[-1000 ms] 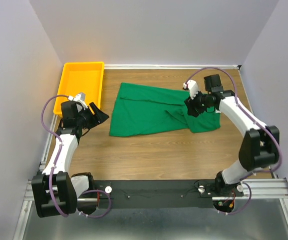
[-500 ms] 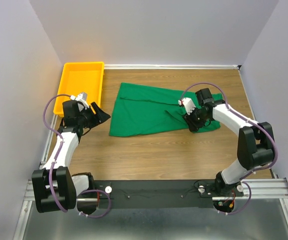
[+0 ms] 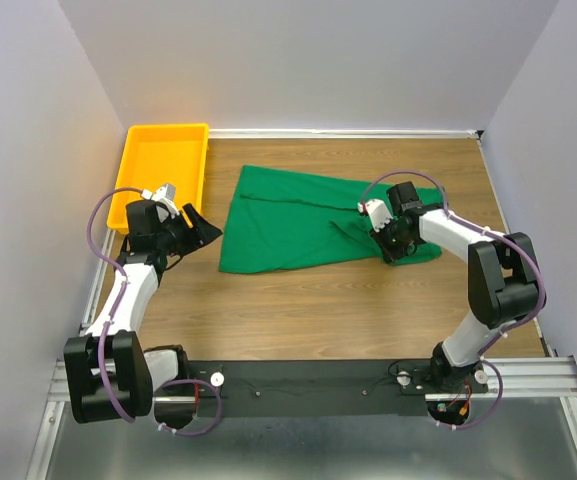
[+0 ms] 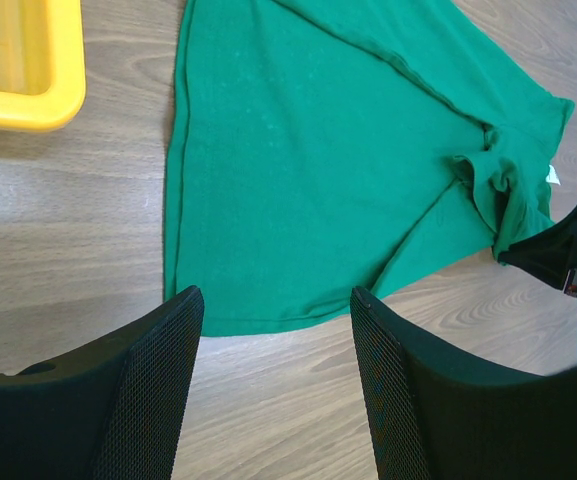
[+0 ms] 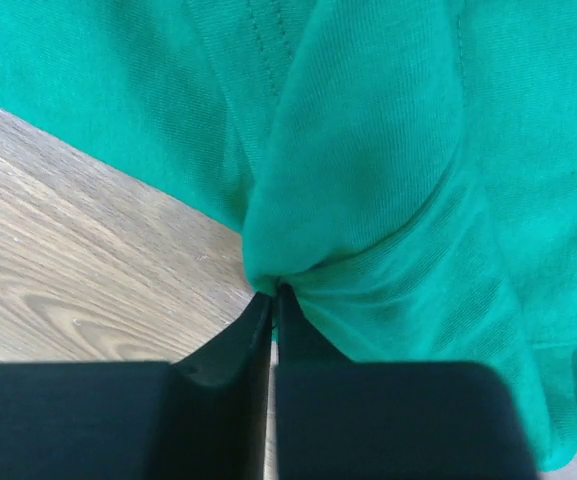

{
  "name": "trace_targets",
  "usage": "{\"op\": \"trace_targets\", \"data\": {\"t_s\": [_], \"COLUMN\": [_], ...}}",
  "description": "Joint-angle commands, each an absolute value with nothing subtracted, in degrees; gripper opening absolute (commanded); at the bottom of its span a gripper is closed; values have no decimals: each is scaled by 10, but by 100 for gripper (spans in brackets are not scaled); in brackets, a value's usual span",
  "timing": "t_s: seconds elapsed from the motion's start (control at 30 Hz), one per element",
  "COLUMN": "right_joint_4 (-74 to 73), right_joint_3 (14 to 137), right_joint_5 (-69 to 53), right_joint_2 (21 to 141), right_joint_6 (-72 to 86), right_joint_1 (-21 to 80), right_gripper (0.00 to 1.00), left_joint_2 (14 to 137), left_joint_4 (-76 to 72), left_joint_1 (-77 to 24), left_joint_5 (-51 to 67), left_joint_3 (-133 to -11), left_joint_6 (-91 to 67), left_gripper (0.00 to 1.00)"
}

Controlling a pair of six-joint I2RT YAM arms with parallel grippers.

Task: Fold and stack the t-shirts
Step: Fold the tshirt

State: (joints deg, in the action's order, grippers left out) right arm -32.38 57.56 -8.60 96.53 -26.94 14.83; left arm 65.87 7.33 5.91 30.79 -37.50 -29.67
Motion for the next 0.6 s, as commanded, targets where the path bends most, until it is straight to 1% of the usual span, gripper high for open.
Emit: {"op": "trace_targets", "data": {"t_s": [0.0,0.03,0.17,0.27,0.37,0.43,0.47,0.5,0.53,0.57], "right_joint_4": [-305,-306,-311,-317,-318,-317,-316,-314,-311,-311], "right_joint_3": [561,559,565,586,609,633,640,656,663,672], "right_joint_5": [-68,-69,-61,-48,-45,-40,-35,-15,-4,-4], "right_joint_2": [965,962,915,866,856,877,889,903,930,941], "right_joint_6": [-255,-251,-240,-244,-240,-221,-215,-197,-188,-183], "right_joint_1": [152,152,149,126,76,36,27,15,11,4], "right_gripper": [6,0,1,0,1,1,7,25,36,36], "left_joint_2": [666,666,666,667,669,672,673,677,677,679], "left_joint_4": [58,58,63,67,63,59,57,55,56,56], "left_joint_1": [57,56,56,56,57,57,56,56,56,56], "left_joint_5": [329,330,330,329,330,331,332,335,336,336], "left_joint_3": [-367,-367,-372,-373,-370,-369,-368,-370,-373,-375], "left_joint_6": [-294,-293,-287,-283,-284,-286,-286,-285,-285,-282], "left_gripper": [68,68,68,68,68,68,68,68,68,68]}}
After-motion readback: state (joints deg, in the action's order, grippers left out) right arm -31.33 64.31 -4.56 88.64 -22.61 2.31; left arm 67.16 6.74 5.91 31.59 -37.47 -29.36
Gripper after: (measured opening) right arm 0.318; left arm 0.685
